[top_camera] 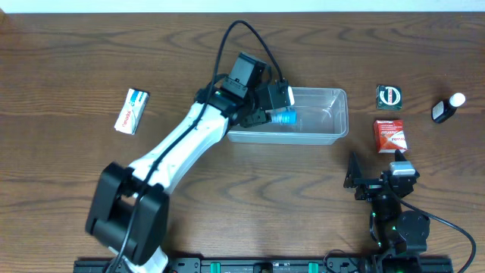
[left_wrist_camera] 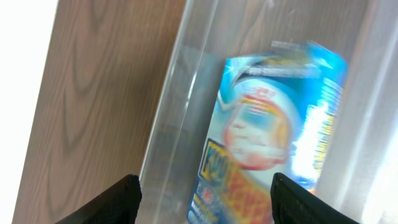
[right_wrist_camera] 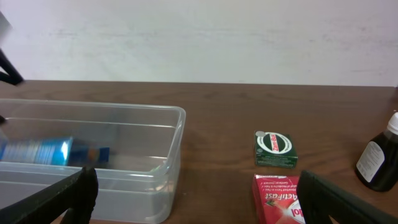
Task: Pack container
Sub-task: 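Lower the blue box into the container and open left gripper, then move left gripper to the white Panadol Optizorb box and grasp it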
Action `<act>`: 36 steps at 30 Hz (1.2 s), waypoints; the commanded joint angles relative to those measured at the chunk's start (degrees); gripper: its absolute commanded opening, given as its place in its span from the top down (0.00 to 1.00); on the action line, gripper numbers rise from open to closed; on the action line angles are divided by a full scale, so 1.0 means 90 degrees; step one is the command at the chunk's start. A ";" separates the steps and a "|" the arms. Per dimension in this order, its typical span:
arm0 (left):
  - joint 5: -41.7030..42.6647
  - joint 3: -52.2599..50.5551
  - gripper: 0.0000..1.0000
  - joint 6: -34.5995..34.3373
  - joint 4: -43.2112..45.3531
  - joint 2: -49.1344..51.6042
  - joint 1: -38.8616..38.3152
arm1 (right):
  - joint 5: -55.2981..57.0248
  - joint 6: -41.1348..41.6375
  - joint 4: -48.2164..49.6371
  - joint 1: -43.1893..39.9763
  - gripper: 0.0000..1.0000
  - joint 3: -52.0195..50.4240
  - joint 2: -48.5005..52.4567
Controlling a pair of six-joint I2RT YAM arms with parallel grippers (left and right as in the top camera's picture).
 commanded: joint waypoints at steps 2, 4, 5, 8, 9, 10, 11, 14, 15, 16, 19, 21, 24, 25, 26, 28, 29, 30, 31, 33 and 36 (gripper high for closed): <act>-0.0044 0.0141 0.32 -0.0743 -0.0376 -0.0393 0.0029 | -0.0041 -0.0070 -0.0022 -0.0049 0.01 -0.0012 -0.0017; -0.0027 0.0141 0.32 -0.1129 -0.0612 -0.0503 0.0029 | -0.0041 -0.0070 -0.0022 -0.0049 0.01 -0.0012 -0.0017; -0.0029 0.0141 0.33 -0.1307 -0.0726 -0.0559 0.0029 | -0.0041 -0.0070 -0.0022 -0.0049 0.01 -0.0012 -0.0017; -0.0032 0.0141 0.33 -0.1756 -0.0967 -0.0687 0.0034 | -0.0041 -0.0070 -0.0022 -0.0049 0.01 -0.0012 -0.0017; -0.0039 0.0141 0.33 -0.2052 -0.0996 -0.0741 0.0044 | -0.0041 -0.0070 -0.0022 -0.0049 0.01 -0.0012 -0.0017; -0.0039 0.0141 0.33 -0.2310 -0.1013 -0.0797 0.0066 | -0.0041 -0.0070 -0.0022 -0.0049 0.01 -0.0012 -0.0017; -0.0044 0.0141 0.32 -0.2586 -0.1032 -0.0869 0.0097 | -0.0041 -0.0070 -0.0022 -0.0049 0.01 -0.0012 -0.0017; -0.0061 0.0141 0.30 -0.3393 -0.1137 -0.1141 0.0304 | -0.0041 -0.0070 -0.0019 -0.0049 0.01 -0.0012 -0.0017; -0.0061 0.0141 0.29 -0.3606 -0.1209 -0.1251 0.0425 | -0.0041 -0.0070 -0.0022 -0.0049 0.01 -0.0012 -0.0017; -0.0061 0.0141 0.27 -0.3723 -0.1280 -0.1345 0.0544 | -0.0041 -0.0070 -0.0022 -0.0049 0.01 -0.0012 -0.0017; -0.0061 0.0141 0.25 -0.4012 -0.1549 -0.1583 0.1044 | -0.0041 -0.0070 -0.0022 -0.0049 0.01 -0.0012 -0.0017; -0.0061 0.0141 0.24 -0.4192 -0.1795 -0.1668 0.1462 | -0.0041 -0.0070 -0.0022 -0.0049 0.01 -0.0012 -0.0017; -0.0066 0.0138 0.19 -0.4218 -0.2215 -0.1683 0.2132 | -0.0041 -0.0070 -0.0022 -0.0049 0.01 -0.0012 -0.0017; -0.0087 0.0138 0.16 -0.4218 -0.2329 -0.1661 0.2363 | -0.0041 -0.0070 -0.0022 -0.0049 0.01 -0.0012 -0.0017; -0.0148 0.0138 0.12 -0.4218 -0.2416 -0.1642 0.2586 | -0.0041 -0.0070 -0.0022 -0.0049 0.01 -0.0012 -0.0017; -0.0372 0.0107 0.05 -0.4170 -0.2482 -0.1576 0.3009 | -0.0041 -0.0070 -0.0022 -0.0049 0.01 -0.0012 -0.0017; -0.0491 0.0073 0.01 -0.4136 -0.2446 -0.1525 0.3237 | -0.0041 -0.0070 -0.0022 -0.0049 0.01 -0.0012 -0.0017; -0.0573 0.0041 0.00 -0.4065 -0.2382 -0.1464 0.3427 | -0.0041 -0.0070 -0.0022 -0.0049 0.01 -0.0012 -0.0017; -0.0629 0.0012 0.00 -0.3980 -0.2327 -0.1399 0.3597 | -0.0041 -0.0070 -0.0022 -0.0049 0.01 -0.0012 -0.0017; -0.0673 -0.0019 0.02 -0.3827 -0.2237 -0.1178 0.3925 | -0.0041 -0.0070 -0.0022 -0.0049 0.01 -0.0012 -0.0017; -0.0670 -0.0029 0.02 -0.3757 -0.2052 -0.0729 0.4286 | -0.0041 -0.0070 -0.0022 -0.0049 0.01 -0.0012 -0.0017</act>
